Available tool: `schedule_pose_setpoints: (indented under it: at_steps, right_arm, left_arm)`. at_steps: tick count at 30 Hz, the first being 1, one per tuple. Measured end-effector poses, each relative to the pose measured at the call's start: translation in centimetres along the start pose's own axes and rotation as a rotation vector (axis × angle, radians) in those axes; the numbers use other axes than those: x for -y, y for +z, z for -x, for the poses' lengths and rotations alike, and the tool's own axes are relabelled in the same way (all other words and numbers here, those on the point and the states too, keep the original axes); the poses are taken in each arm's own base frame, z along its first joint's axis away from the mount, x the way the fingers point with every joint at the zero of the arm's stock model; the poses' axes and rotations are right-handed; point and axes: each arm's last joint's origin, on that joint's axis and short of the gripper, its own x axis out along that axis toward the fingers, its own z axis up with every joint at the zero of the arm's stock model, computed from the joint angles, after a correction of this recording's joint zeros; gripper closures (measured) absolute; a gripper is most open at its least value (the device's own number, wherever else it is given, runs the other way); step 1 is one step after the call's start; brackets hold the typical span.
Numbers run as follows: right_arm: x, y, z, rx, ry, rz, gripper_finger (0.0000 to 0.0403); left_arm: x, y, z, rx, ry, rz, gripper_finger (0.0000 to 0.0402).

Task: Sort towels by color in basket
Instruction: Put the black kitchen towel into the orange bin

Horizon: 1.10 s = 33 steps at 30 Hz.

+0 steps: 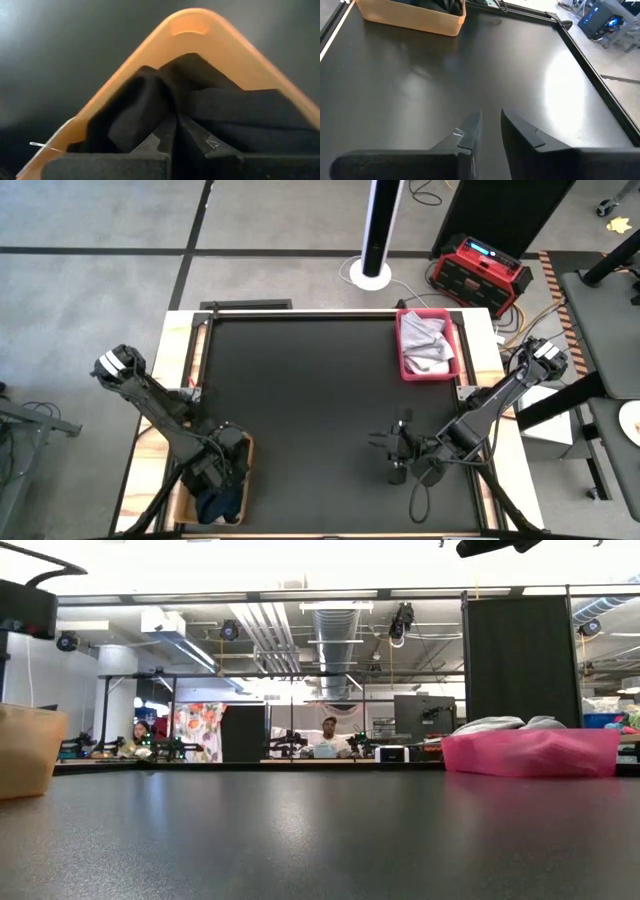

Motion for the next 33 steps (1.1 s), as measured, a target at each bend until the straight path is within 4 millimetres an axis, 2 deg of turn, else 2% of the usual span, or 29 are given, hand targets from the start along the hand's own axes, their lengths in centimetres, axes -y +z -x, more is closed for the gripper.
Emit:
schedule_pose_setpoints:
  at_steps: [4,10,17,26,33]
  right_arm:
    - [0.0,0.0,0.0,0.000,0.000,0.001,0.0348]
    - [0.0,0.0,0.0,0.000,0.000,0.004,0.0356]
    - [0.0,0.0,0.0,0.000,-0.001,0.001,0.0355]
    - [-0.2,-0.1,-0.2,-0.003,-0.002,0.004,0.0358]
    - [-0.2,-0.2,-0.3,-0.006,-0.003,0.007,0.0358]
  left_arm:
    - [0.8,0.4,1.1,0.000,-0.031,-0.030,0.0402]
    - [1.3,1.2,3.9,-0.006,0.014,-0.057,0.0402]
    - [2.2,1.5,7.3,-0.229,-0.010,-0.010,0.0402]
    - [1.6,-0.3,7.5,-0.500,0.079,0.087,0.0402]
    - [1.1,-0.6,8.5,-0.621,0.147,0.078,0.0402]
